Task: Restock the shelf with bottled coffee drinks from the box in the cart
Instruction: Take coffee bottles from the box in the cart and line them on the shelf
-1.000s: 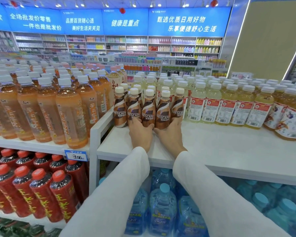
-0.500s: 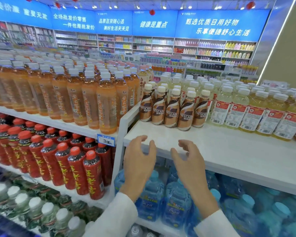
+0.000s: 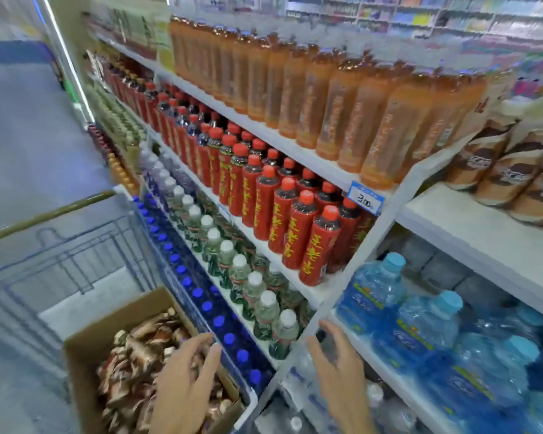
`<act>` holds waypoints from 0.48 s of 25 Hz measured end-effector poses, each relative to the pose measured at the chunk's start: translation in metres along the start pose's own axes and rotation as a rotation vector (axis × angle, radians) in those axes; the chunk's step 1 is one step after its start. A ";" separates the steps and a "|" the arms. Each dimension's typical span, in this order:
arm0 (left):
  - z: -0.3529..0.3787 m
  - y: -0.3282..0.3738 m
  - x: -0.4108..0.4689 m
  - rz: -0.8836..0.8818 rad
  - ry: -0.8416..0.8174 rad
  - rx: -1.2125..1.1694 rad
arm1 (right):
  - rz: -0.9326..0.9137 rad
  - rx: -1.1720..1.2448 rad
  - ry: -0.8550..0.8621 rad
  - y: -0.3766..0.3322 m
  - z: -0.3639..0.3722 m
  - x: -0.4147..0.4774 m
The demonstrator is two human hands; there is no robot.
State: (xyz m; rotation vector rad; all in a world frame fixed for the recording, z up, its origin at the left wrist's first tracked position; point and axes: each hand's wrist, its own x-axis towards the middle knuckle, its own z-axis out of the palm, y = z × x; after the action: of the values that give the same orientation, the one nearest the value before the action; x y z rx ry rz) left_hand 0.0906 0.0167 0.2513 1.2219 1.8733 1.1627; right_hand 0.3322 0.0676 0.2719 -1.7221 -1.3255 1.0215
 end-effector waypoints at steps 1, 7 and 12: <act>-0.012 -0.019 -0.007 -0.053 0.033 0.028 | 0.048 0.001 -0.052 0.006 0.016 -0.001; -0.049 -0.106 -0.045 -0.374 0.215 0.051 | 0.183 -0.087 -0.331 0.047 0.096 -0.010; -0.059 -0.166 -0.064 -0.542 0.229 0.069 | 0.239 -0.171 -0.465 0.076 0.143 -0.023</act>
State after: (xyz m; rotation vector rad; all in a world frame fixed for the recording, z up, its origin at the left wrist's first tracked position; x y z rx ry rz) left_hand 0.0016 -0.0934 0.1282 0.5623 2.2394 0.9655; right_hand 0.2296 0.0398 0.1473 -1.8737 -1.5511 1.5561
